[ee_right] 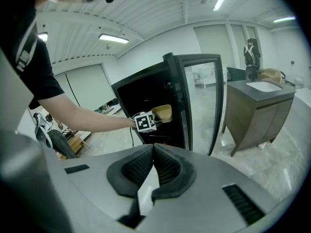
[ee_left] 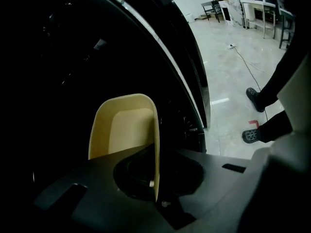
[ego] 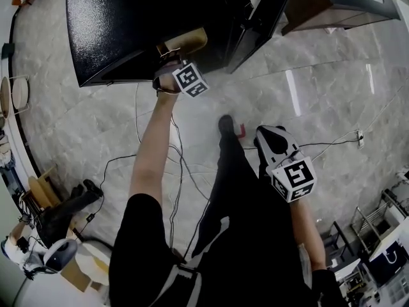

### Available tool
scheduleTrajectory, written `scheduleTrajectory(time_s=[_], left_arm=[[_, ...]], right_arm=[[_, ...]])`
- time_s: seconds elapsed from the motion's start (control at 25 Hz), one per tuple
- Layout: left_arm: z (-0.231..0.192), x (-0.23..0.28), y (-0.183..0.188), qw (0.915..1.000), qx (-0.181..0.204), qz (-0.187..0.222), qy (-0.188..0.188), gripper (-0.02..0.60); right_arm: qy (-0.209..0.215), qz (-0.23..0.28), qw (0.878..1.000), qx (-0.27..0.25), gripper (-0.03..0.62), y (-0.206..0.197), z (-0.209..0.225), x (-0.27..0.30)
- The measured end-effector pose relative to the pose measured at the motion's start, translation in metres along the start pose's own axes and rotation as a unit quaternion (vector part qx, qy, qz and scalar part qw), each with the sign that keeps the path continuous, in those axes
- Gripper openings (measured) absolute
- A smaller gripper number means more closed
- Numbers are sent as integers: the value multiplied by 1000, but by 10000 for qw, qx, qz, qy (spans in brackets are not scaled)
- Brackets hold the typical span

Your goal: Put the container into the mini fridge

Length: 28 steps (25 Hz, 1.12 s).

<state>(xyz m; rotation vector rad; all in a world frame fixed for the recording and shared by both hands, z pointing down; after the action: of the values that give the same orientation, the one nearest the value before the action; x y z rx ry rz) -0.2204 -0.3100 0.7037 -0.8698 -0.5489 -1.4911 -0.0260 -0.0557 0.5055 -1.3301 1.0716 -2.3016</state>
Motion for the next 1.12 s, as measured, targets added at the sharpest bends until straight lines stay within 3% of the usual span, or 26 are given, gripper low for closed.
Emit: scheduleTrajectory(time_s=[0.28, 0.88, 1.12], left_arm=[[-11, 27, -2, 9992, 253, -196, 246, 40], [-12, 54, -12, 9973, 149, -645, 308, 41], [-14, 54, -10, 9974, 288, -586, 317, 98]], right_arm=[[-5, -76, 9999, 103, 18, -7, 4, 2], [-68, -202, 9996, 191, 18, -15, 6, 3], [-65, -198, 9996, 215, 18, -16, 4, 3]])
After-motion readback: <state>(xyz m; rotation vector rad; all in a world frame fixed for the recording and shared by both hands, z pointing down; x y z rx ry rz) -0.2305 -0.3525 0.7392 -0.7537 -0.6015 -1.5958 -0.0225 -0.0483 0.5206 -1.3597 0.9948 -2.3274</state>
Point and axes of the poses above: the fingertips, and each gripper's own axes: x forward along the fingers, z to its right, y out of its top, the point moved 6 cm from there along -x, backward along the fingers, and after that the axes turned 3 degrees about -z, right-handed, at the moved point
